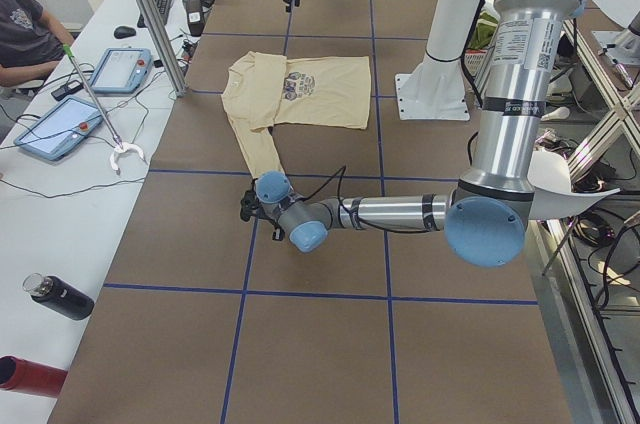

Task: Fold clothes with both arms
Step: 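Move the left gripper to the cuff of the other sleeve and grasp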

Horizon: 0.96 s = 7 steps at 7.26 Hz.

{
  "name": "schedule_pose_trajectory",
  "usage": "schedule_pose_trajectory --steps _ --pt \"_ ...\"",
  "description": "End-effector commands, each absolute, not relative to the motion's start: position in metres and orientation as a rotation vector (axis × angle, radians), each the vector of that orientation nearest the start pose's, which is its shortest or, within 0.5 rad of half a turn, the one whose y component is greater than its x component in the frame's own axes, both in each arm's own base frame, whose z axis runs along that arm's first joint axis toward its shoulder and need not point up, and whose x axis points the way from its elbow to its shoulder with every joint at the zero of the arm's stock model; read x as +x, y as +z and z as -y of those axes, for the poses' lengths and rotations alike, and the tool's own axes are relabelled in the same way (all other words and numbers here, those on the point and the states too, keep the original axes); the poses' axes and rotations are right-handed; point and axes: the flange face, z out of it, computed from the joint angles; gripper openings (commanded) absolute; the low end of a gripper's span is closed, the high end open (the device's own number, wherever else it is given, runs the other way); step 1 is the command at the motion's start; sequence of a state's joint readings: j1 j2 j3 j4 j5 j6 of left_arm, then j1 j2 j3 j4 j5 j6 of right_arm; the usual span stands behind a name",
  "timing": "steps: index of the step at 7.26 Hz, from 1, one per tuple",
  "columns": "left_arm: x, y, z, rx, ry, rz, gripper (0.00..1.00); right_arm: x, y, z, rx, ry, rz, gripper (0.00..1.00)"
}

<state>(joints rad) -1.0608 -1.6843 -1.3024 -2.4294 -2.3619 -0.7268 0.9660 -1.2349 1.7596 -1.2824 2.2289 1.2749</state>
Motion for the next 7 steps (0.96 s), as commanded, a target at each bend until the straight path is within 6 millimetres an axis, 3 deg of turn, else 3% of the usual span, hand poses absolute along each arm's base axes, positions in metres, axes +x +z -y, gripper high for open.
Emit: schedule_pose_trajectory --steps 1,2,4,5,6,7 --pt "0.217 0.601 0.517 0.132 0.086 -1.032 0.00 -0.285 0.348 0.539 -0.040 0.345 1.002 1.00" --pt "0.220 0.562 0.516 0.118 0.054 -1.093 0.00 -0.283 0.348 0.539 -0.039 0.347 1.002 1.00" --pt "0.232 0.461 0.532 0.113 -0.057 -1.211 0.00 -0.269 0.362 0.538 -0.039 0.370 0.988 1.00" --pt "0.257 0.395 0.549 0.046 -0.174 -1.284 0.00 -0.253 0.377 0.536 -0.014 0.342 0.971 1.00" --pt "0.310 0.327 0.552 -0.071 -0.274 -1.337 0.00 -0.233 0.399 0.536 0.009 0.313 0.946 1.00" --pt "0.347 0.256 0.562 -0.116 -0.339 -1.347 0.00 -0.221 0.415 0.535 0.026 0.286 0.926 1.00"
